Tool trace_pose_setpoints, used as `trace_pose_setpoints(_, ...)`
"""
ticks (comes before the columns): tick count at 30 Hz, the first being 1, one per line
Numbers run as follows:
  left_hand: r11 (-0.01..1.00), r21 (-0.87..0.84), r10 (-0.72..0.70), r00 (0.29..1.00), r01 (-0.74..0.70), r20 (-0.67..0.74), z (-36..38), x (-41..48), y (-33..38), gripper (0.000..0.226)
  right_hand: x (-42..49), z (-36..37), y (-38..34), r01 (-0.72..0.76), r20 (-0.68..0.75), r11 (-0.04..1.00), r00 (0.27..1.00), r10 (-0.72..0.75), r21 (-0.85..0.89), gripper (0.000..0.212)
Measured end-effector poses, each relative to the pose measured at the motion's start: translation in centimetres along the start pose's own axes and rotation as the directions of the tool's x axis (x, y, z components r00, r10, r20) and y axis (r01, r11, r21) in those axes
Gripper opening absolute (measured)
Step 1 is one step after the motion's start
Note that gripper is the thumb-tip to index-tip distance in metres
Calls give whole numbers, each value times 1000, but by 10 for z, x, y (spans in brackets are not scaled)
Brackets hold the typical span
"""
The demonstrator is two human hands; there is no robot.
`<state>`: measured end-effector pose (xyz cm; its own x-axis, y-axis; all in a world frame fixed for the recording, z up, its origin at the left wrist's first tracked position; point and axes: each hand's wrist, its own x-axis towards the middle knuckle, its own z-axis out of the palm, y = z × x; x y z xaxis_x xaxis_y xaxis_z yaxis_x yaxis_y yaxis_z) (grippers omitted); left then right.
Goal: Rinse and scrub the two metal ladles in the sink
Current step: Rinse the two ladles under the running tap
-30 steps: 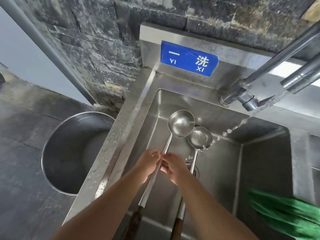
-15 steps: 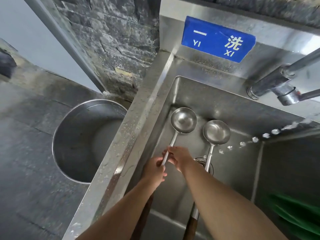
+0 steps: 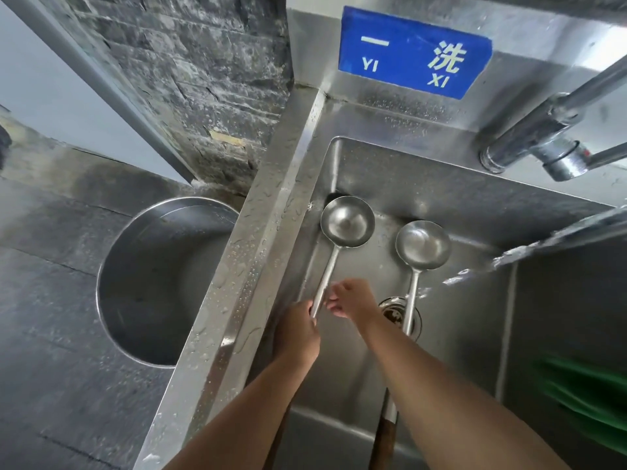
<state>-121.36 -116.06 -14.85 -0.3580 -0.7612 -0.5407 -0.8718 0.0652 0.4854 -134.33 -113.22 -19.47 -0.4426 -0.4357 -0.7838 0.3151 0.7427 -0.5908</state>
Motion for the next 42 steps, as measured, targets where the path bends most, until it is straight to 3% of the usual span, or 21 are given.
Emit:
trace_pose_setpoints(2,928,314,209,978,-199,3,-2,-4,4,39,-21,-19,3,96,-87,981,990,-112,-170,18)
trace_pose_setpoints(4,811,460,379,924,-361,57,2,-8,5,44,-41,-36,10,162,-154,924,962,-227,-346,21)
trace_pose_setpoints(7,735,451,461,860,-507,216,14,-20,20,37,-64,-69,29,239,-208,806,891,-403,-541,43)
trace_pose_setpoints(9,842,301,362,882,-448,302,31,-30,31,33,-67,-86,43,166,-272,787,880,-390,-594,53)
trace_pose_setpoints(12,998,20,39,889,-55,457,56,-46,51,29,-63,-101,62,-85,-354,936,934,-45,-342,48)
trace_pose_setpoints(13,992,-83,-35,858,90,513,62,-54,56,22,-62,-103,65,-150,-321,972,943,86,-179,40)
trace_pose_setpoints(15,965,-171,-61,803,199,593,70,-68,57,6,-63,-105,72,-222,-163,970,958,236,101,29)
trace_pose_setpoints(19,931,-214,-82,741,295,666,67,-85,52,20,-75,-108,75,-207,-23,926,974,226,316,18)
trace_pose_setpoints(21,853,-322,-83,718,410,691,53,-86,59,27,-85,-110,67,-195,13,874,977,211,445,10)
trace_pose_setpoints(23,794,-372,-69,678,481,732,35,-83,69,31,-87,-111,57,-193,35,806,977,209,559,12)
trace_pose_setpoints(25,808,-354,-40,644,470,764,13,-78,78,31,-92,-108,45,-186,41,748,977,208,638,14)
trace_pose_setpoints(28,925,-223,-32,650,307,759,-17,-66,95,28,-97,-106,31,-168,31,724,979,199,668,14)
trace_pose_setpoints(33,999,6,22,762,-34,647,-57,-51,131,28,-116,-109,-7,-61,-40,663,990,137,746,7)
trace_pose_setpoints(35,966,105,131,799,-235,587,-68,-54,146,21,-129,-111,-22,-26,-60,613,991,120,790,5)
trace_pose_setpoints(38,812,269,335,791,-518,512,-72,-59,166,11,-145,-120,-39,60,-97,512,994,47,857,7)
trace_pose_setpoints(42,665,390,497,767,-637,406,-68,-59,190,21,-159,-137,-55,172,-176,508,984,-40,844,7)
